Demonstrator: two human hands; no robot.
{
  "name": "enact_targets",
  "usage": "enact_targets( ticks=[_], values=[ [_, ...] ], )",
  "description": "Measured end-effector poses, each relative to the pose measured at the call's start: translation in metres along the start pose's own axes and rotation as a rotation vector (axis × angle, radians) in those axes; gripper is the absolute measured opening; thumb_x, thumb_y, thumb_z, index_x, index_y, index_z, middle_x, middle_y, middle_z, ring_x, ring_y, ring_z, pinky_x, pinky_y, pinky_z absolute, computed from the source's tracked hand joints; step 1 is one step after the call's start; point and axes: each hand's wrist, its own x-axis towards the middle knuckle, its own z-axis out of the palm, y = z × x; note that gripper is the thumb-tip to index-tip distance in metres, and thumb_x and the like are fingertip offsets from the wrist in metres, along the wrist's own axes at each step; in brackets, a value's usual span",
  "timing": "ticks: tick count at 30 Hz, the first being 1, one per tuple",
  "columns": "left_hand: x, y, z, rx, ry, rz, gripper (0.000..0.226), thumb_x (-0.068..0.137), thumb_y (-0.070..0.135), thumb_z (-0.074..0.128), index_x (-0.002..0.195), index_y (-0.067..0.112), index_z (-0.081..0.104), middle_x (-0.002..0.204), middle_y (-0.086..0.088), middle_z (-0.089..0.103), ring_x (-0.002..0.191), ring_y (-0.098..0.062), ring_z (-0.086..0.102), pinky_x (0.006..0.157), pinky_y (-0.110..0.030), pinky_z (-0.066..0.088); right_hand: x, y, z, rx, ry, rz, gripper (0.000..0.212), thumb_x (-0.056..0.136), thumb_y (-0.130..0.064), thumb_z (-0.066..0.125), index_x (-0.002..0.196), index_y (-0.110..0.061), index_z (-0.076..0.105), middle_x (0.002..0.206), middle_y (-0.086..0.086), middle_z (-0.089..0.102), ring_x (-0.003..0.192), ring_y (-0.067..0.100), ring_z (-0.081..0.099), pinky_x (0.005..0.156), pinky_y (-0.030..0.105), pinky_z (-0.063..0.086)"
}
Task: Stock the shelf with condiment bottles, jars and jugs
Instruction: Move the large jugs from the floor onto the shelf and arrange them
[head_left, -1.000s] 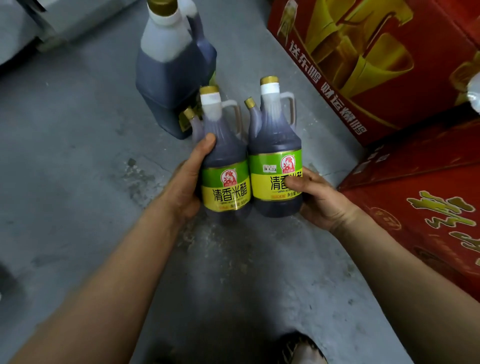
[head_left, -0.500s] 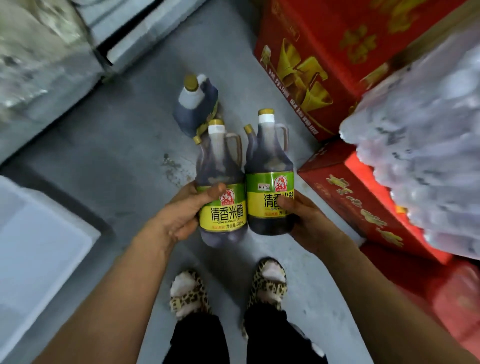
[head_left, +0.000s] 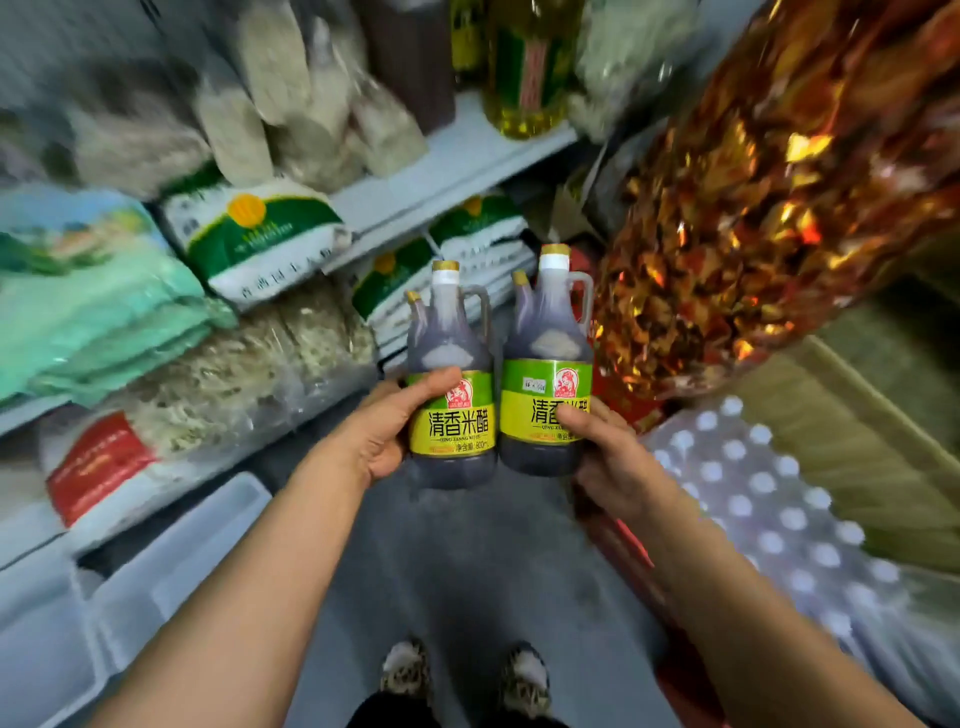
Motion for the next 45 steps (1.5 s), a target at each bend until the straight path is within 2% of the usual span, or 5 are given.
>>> enact_targets(
  ticks=[4,11,21,37,45],
  values=[
    [-0.035,0.106,0.025,-0.020,0.050,0.232,0.084,0.042,0.037,0.095,0.116,0.012,0.066,0.103,-0.013,0.074,0.089,-0.024,0.072,0.068,-0.037,0.059,0.010,-0.097,0.058,-0.010,-0.125,-0.139,0.057,0.080,-0.012,0.069,0.133,0.002,0.054,0.130,0.025,0.061,0.115,0.036,0.062,0.105,0.051,0.045],
    [-0.037,0.264,0.030,-0.037,0.073,0.519,0.042,0.057,0.030,0.087,0.093,0.011,0.075,0.096,-0.015,0.075,0.081,-0.025,0.074,0.063,-0.033,0.058,0.073,-0.225,0.143,-0.101,-0.212,-0.313,0.066,0.068,-0.025,0.080,0.128,-0.007,0.060,0.126,0.019,0.065,0.113,0.033,0.063,0.098,0.047,0.048],
    [0.031,0.447,0.032,-0.009,-0.017,0.762,0.061,0.046,0.033,0.093,0.098,0.009,0.073,0.099,-0.015,0.075,0.084,-0.024,0.073,0.065,-0.031,0.058,0.189,-0.370,0.214,-0.046,-0.155,-0.476,0.057,0.070,-0.018,0.076,0.125,-0.008,0.062,0.121,0.020,0.067,0.103,0.031,0.065,0.093,0.048,0.048],
    [0.169,0.529,0.109,-0.008,0.045,0.863,0.090,0.031,0.043,0.099,0.111,0.015,0.069,0.102,-0.014,0.074,0.090,-0.029,0.073,0.070,-0.038,0.058,0.372,-0.586,0.150,-0.191,-0.100,-0.630,0.039,0.085,0.009,0.064,0.120,-0.007,0.057,0.106,0.008,0.070,0.089,0.016,0.069,0.069,0.022,0.055],
    [0.217,0.554,0.148,-0.036,0.118,0.940,0.092,0.030,0.040,0.099,0.114,0.020,0.067,0.106,-0.013,0.074,0.092,-0.027,0.073,0.067,-0.030,0.058,0.463,-0.647,0.117,-0.334,-0.329,-0.506,0.063,0.071,0.008,0.070,0.131,-0.001,0.052,0.120,0.017,0.068,0.106,0.028,0.067,0.088,0.036,0.057]
  ],
)
